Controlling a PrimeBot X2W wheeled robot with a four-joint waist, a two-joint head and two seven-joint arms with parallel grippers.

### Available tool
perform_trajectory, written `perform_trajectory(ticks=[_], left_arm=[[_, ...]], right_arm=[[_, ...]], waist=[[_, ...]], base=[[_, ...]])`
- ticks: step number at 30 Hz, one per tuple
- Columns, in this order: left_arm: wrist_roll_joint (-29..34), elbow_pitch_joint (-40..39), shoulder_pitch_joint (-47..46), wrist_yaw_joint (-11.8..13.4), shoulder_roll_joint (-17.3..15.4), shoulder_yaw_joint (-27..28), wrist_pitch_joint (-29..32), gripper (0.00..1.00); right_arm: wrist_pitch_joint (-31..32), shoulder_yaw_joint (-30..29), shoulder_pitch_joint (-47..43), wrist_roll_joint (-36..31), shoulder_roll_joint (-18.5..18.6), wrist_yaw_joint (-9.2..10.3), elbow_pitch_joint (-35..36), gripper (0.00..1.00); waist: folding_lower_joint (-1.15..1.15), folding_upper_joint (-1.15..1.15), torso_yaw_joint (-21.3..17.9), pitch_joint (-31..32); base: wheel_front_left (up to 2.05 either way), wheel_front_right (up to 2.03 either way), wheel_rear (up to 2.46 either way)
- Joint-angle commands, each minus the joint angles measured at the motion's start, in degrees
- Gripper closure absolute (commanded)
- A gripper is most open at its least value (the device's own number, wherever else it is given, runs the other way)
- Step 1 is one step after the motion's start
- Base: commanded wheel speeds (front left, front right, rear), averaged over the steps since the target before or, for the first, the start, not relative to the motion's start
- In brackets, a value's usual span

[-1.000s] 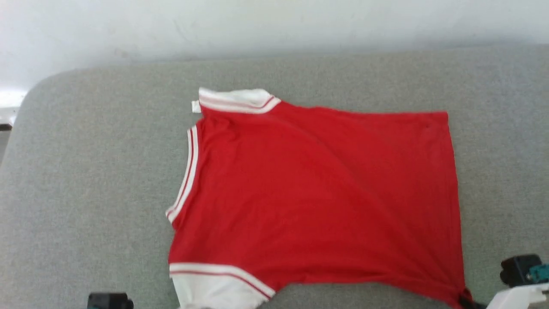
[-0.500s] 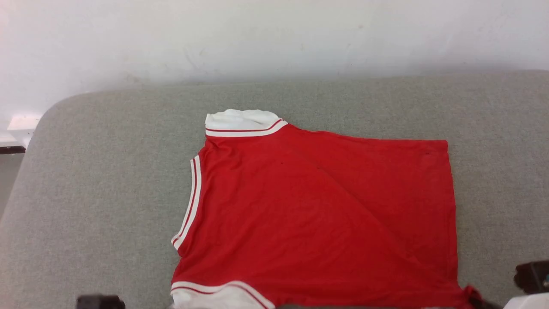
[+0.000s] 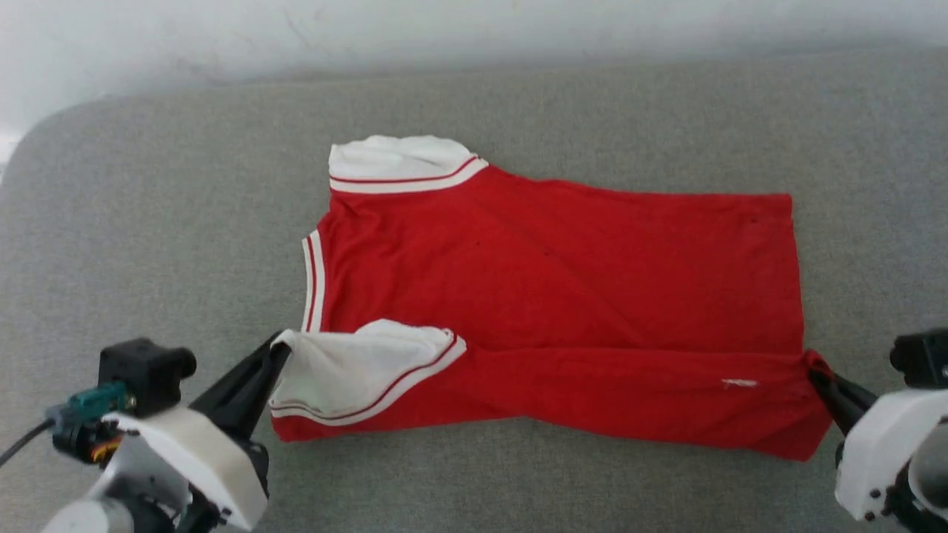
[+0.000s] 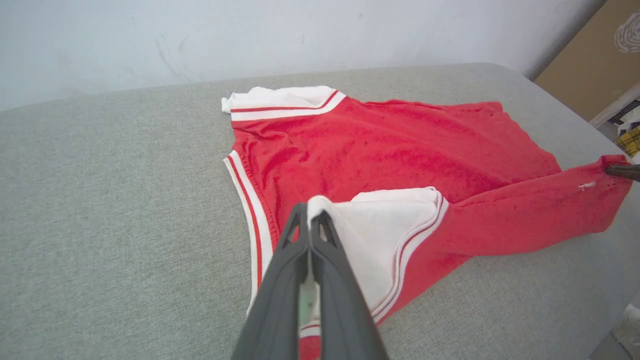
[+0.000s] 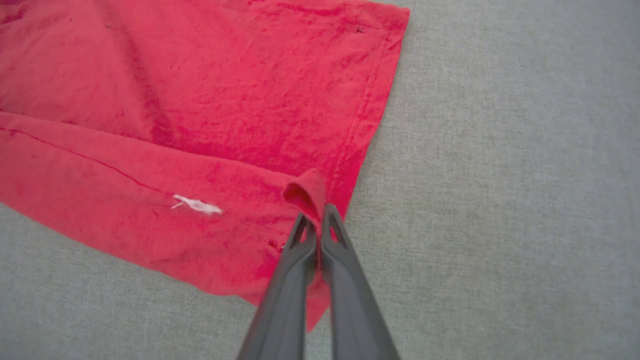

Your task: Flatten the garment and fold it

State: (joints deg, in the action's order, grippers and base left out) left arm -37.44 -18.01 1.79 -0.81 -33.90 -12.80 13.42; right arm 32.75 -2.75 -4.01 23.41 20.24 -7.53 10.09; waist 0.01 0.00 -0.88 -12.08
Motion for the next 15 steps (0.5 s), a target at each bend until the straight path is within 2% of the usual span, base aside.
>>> perform_trajectory(ticks=[1, 9, 15], left_arm=[[0.26, 1.98, -3.10, -1.22, 0.02, -0.79, 0.70, 1.00], [1.34, 10.99, -11.50, -3.68, 0.71, -3.76, 1.47, 1.00], [1.71, 17.23, -14.34, -4.63, 1.28, -6.35, 2.78, 1.00]], right_arm=[[0.30, 1.03, 2.75, -0.48, 0.66, 0.04, -1.17, 1.00], [3.15, 4.47, 10.86, -0.29, 2.68, 0.04, -6.91, 1.00], [7.08, 5.47, 13.23, 0.74, 2.88, 0.04, -9.84, 1.00]], waist=[[-0.01, 0.00, -1.26, -4.14], [-0.01, 0.00, -1.52, -9.64], [-0.01, 0.00, -0.89, -11.61]], base=[[0.00, 0.00, 0.00], [0.00, 0.00, 0.00], [0.00, 0.00, 0.00]])
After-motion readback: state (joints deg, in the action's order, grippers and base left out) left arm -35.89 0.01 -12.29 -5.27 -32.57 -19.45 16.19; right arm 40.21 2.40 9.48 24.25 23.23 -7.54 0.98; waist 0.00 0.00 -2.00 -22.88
